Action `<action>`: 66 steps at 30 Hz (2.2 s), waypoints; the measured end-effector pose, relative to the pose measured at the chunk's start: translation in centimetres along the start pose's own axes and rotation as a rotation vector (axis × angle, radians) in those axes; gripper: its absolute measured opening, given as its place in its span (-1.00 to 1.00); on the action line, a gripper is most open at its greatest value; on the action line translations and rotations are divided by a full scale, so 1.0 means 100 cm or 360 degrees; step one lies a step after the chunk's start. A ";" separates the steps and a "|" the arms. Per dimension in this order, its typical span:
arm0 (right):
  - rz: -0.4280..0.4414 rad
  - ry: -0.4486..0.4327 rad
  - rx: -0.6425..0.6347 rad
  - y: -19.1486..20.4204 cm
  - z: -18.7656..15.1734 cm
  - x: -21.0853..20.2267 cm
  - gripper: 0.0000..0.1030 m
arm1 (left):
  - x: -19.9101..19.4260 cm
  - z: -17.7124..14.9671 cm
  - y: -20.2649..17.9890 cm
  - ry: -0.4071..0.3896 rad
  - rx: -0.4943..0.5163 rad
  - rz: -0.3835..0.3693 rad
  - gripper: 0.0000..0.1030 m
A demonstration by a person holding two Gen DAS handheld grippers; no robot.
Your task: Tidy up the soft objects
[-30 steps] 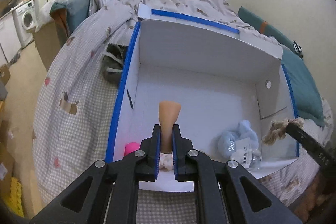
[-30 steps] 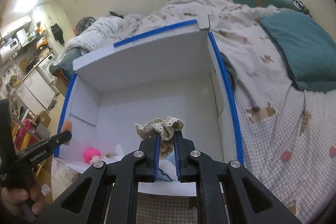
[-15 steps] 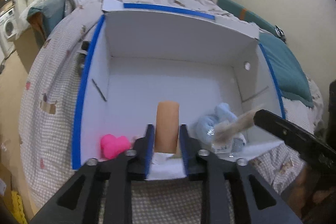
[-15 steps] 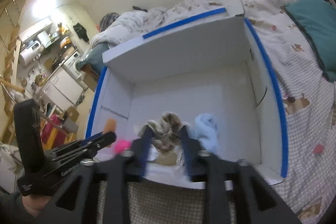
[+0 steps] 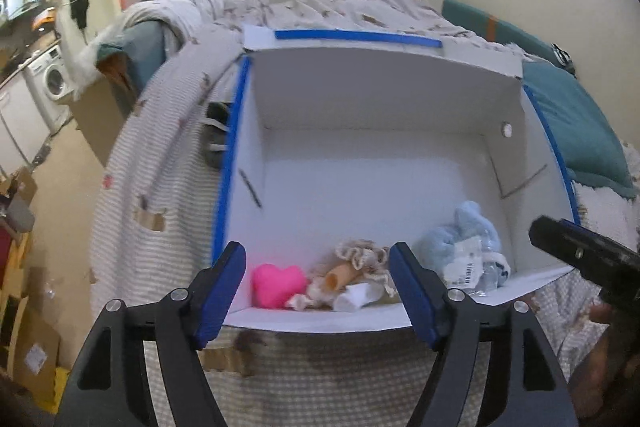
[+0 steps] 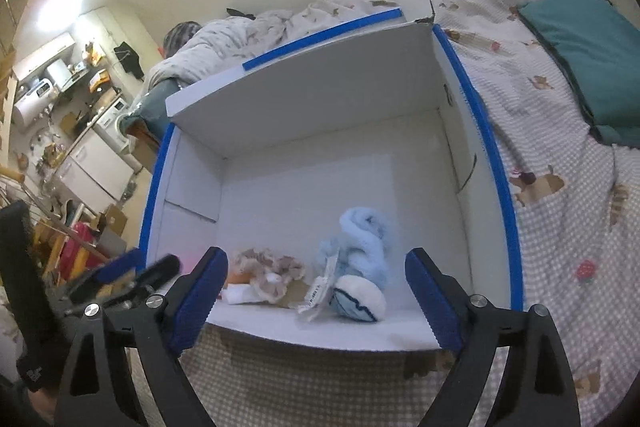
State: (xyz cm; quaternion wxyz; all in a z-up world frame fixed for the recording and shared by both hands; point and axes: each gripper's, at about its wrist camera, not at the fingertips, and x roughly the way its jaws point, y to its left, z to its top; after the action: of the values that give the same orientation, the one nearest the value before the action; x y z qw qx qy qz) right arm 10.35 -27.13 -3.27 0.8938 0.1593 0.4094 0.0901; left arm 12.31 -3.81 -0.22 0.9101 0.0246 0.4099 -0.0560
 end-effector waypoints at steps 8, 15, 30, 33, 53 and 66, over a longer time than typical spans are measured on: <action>-0.0168 -0.0025 -0.0101 0.013 -0.005 -0.014 0.86 | -0.028 -0.005 0.018 -0.0091 -0.0040 0.0096 0.39; -0.0164 -0.0072 -0.0156 0.025 -0.012 -0.037 0.86 | -0.051 -0.017 0.027 -0.0151 -0.0076 0.0135 0.39; -0.0184 -0.0294 -0.0206 0.038 -0.050 -0.086 1.00 | -0.109 -0.061 0.027 -0.0250 -0.0125 0.0107 0.99; -0.0231 -0.0280 -0.0170 0.036 -0.058 -0.086 1.00 | -0.115 -0.068 0.023 -0.0252 -0.0103 0.0116 0.99; -0.0288 -0.0255 -0.0285 0.052 -0.077 -0.073 1.00 | -0.109 -0.079 0.018 -0.0276 -0.0157 0.0157 0.99; -0.0321 -0.0287 -0.0320 0.056 -0.076 -0.074 1.00 | -0.106 -0.079 0.015 -0.0265 -0.0143 0.0123 0.99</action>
State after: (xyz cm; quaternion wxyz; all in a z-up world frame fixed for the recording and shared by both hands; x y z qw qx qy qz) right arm -0.43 -22.47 -0.75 0.9429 0.0346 0.3303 0.0258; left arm -0.36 -0.78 2.44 0.9427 -0.0051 0.3336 -0.0042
